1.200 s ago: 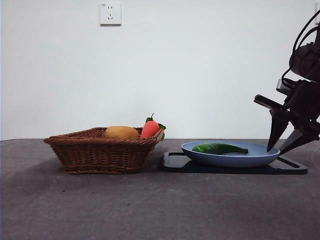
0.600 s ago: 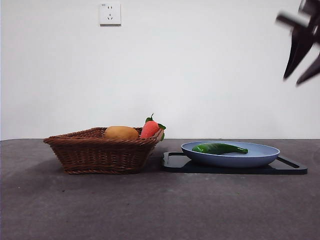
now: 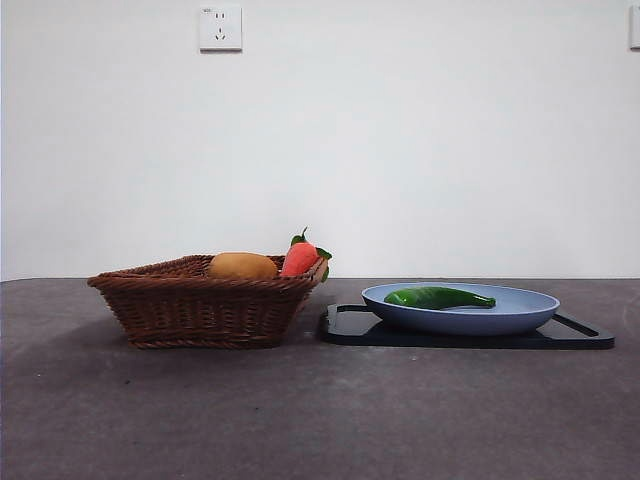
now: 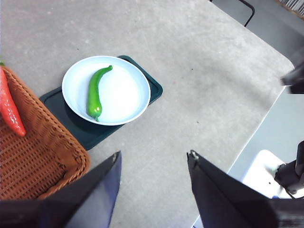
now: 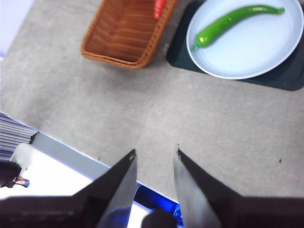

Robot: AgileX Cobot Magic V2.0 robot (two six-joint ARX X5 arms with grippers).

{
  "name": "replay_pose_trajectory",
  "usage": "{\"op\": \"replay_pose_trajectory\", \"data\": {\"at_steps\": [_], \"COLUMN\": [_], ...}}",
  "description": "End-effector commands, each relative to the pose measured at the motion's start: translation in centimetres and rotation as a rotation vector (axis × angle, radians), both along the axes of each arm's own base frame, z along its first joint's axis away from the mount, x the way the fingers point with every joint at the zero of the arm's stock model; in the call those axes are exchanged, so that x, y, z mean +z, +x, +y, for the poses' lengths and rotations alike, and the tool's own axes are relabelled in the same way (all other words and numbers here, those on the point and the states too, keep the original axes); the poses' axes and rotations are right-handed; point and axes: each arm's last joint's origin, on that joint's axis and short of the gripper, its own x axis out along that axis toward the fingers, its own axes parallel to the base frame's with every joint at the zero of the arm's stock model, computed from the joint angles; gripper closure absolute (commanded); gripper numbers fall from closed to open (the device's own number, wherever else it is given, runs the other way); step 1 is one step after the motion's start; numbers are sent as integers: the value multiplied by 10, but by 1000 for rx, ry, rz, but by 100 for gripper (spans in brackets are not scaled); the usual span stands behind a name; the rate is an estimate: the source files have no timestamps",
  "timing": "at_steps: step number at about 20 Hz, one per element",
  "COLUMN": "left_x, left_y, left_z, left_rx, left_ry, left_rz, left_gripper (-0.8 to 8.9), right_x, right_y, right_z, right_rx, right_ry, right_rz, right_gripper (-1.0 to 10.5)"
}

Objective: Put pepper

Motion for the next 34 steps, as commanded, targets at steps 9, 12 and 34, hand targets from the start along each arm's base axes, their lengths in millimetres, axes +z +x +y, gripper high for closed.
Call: {"op": "replay_pose_trajectory", "data": {"at_steps": [9,12,34], "left_x": [3,4,11], "left_y": [-1,0,-42], "left_z": [-2,-3,113], "left_rx": [-18,-17,391], "left_ry": [4,-5,-130], "left_rz": [-8,-15,-801], "left_gripper": [805,805,805], "right_x": [4,4,4], "right_y": [-6,-6,-6], "right_z": [-1,-1,-1], "right_rx": [44,42,42], "right_ry": [-32,-33,-33], "right_rz": [-35,-35,-34], "right_gripper": [936,936,936]}}
